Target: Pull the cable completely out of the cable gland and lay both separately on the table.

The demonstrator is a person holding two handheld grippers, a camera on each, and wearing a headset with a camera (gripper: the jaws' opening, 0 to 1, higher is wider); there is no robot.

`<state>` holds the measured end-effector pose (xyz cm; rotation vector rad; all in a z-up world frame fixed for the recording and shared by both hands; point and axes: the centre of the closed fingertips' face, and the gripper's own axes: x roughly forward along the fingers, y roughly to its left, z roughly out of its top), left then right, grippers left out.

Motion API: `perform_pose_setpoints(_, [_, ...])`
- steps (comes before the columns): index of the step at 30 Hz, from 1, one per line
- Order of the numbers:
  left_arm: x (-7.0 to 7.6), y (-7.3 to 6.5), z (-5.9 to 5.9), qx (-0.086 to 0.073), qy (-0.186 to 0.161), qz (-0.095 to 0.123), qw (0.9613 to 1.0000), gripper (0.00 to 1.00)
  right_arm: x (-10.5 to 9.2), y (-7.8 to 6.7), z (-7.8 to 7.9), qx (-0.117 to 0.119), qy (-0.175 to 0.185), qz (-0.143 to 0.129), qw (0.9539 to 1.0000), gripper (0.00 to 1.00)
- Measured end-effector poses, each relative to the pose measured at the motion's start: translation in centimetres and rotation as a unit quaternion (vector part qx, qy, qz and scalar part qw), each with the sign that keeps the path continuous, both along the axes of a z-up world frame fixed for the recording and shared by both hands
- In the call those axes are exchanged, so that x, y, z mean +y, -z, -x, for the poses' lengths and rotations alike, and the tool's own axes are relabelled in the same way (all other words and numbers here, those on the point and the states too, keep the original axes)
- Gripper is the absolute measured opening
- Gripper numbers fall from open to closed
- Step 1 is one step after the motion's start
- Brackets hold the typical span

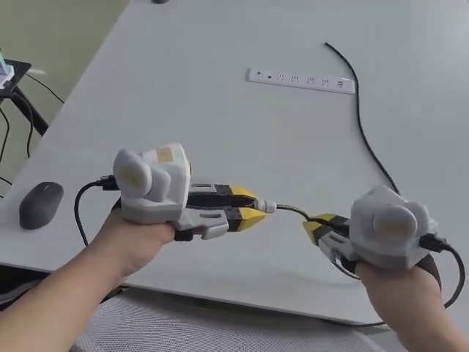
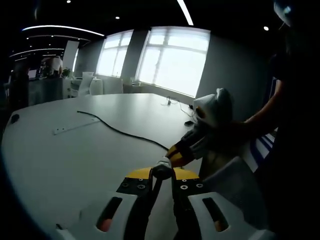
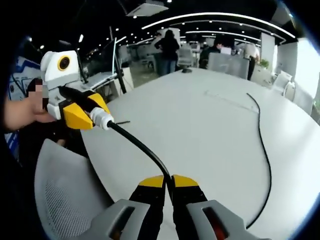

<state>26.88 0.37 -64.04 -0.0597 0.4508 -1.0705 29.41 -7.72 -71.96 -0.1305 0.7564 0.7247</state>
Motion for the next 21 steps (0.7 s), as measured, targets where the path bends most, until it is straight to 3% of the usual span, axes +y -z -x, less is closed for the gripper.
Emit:
perform_pose_setpoints(6, [0.1, -0.2, 0.0, -0.005, -0.002, 0.000, 1.0000, 0.15, -1.5, 1.8, 0.2, 0.032, 0.046, 0.008, 0.9984, 0.00])
perform_pose_setpoints(12, [0.1, -0.1, 0.2, -0.006, -0.001, -0.005, 1.0000, 0.15, -1.4, 2.3, 0.7, 0.023, 0.040, 0.020, 0.9987, 0.00])
perform_pose_setpoints(21, [0.3, -0.1, 0.1, -0.008, -0.002, -0.007, 0.9999, 0.15, -1.5, 2.0, 0.8, 0.014, 0.037, 0.017, 0.9991, 0.00])
